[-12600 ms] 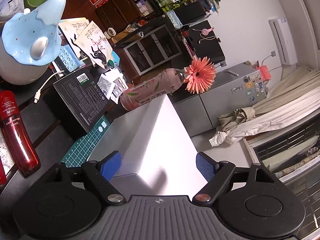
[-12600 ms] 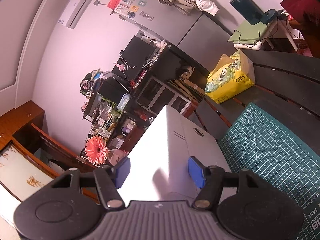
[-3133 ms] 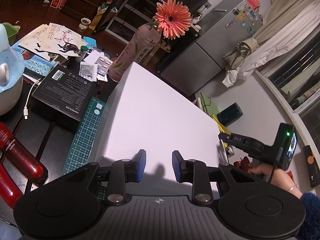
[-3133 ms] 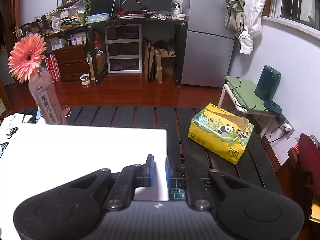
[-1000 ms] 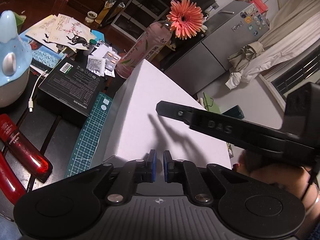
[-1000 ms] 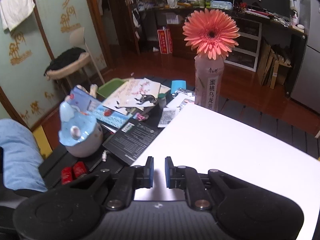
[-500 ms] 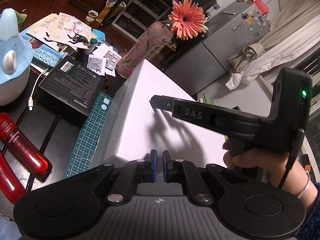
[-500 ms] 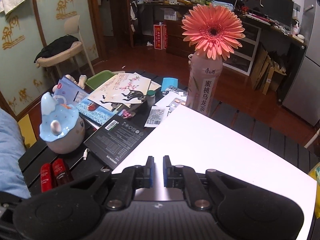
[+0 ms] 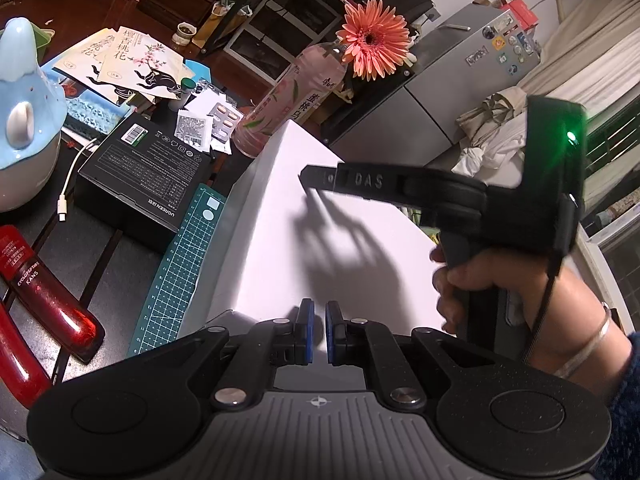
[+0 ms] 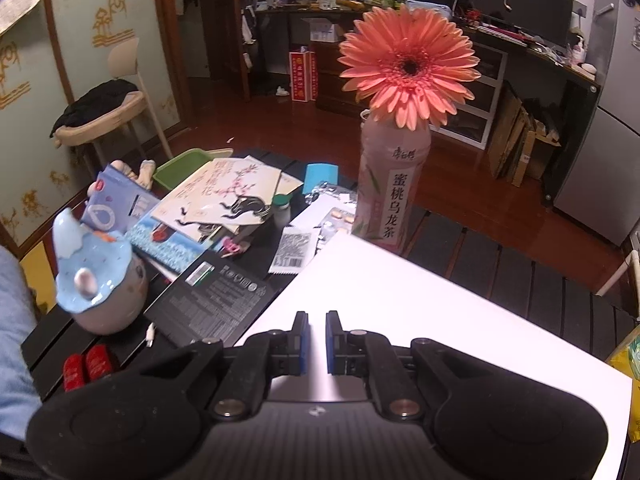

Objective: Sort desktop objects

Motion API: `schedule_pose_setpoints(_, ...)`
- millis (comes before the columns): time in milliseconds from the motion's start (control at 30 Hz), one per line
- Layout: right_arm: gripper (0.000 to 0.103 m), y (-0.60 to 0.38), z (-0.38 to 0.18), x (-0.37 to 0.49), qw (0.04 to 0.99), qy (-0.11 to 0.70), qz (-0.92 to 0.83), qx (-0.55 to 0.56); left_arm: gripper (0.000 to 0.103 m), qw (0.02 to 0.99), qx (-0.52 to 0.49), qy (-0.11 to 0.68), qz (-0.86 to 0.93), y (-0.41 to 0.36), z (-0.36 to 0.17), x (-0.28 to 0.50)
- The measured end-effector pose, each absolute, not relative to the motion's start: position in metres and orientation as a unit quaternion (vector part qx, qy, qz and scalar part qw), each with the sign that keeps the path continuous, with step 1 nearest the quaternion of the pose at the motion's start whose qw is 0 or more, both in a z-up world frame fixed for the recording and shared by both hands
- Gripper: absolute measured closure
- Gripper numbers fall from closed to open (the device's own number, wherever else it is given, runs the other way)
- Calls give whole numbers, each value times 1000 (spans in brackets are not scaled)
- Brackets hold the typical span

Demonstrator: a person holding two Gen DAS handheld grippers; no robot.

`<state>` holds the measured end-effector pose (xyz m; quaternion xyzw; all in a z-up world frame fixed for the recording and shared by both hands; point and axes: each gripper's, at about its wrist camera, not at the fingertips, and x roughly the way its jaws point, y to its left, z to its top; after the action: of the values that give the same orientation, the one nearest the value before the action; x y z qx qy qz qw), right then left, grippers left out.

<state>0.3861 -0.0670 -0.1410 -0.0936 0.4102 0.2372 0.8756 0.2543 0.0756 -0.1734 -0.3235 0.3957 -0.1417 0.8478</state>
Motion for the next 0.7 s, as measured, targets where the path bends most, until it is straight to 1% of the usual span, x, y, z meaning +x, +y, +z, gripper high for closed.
schedule_pose_setpoints(300,97,-62,-144,411,883,408,215,-83,95,847,-325,396,-143,76,-174,255)
schedule_pose_setpoints(533,98,-66,-147,428,890,408,200,-47,95,847,-325,395,-143,76,-174,255)
schedule_pose_setpoints(700,98,-65,-148,433,892,404,196,-43,95,848,-323,395,-142,75,-173,255)
